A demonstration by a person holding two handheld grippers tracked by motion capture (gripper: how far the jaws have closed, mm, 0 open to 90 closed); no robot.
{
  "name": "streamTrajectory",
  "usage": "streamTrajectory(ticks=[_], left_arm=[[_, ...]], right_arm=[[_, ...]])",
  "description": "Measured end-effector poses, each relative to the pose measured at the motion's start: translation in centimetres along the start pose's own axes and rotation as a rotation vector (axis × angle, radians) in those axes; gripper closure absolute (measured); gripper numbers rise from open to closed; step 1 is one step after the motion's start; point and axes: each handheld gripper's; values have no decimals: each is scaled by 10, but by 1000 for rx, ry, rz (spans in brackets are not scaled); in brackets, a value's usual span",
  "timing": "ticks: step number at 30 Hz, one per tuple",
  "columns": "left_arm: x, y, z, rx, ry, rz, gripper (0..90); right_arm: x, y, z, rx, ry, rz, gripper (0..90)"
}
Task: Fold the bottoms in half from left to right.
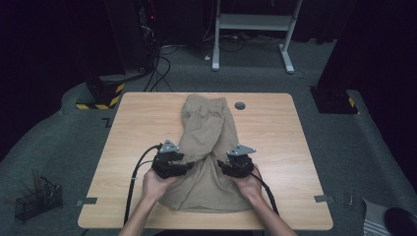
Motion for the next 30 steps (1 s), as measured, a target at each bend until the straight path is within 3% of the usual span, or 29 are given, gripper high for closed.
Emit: streamTrajectory(ticks=[3,6,9,12,14,20,25,28,30], left_arm=[[13,5,4,-18,22,0,407],[21,-2,5,-47,-5,49,429],[24,-14,5,-97,-58,100,618],[22,-19,9,-93,-31,111,831],[15,-18,7,-91,-38,92,885],[-10,-18,-7,-65,-60,1,894],[-14,-45,-24,-22,-90,37,888],[-14,-53,-33,21,-77,39,767],[-15,-46,-39,34,-99,18,674]], right_arm=[[4,5,10,-32,23,-1,479],[8,0,18,-48,40,31,478],[12,-10,20,-43,46,65,481],[10,-14,22,-31,54,65,483],[7,-19,21,-20,44,64,484],[-10,-47,18,33,28,62,487],[-23,-67,17,76,28,59,489],[-25,-71,13,66,8,61,486],[-22,-66,11,62,17,63,477]])
Point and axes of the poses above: each handheld gripper's, and its own axes: y roughly backward along the jaws, x roughly out of its underside, z roughly to its left, and after that the axes turned 7 degrees about -z, right-handed
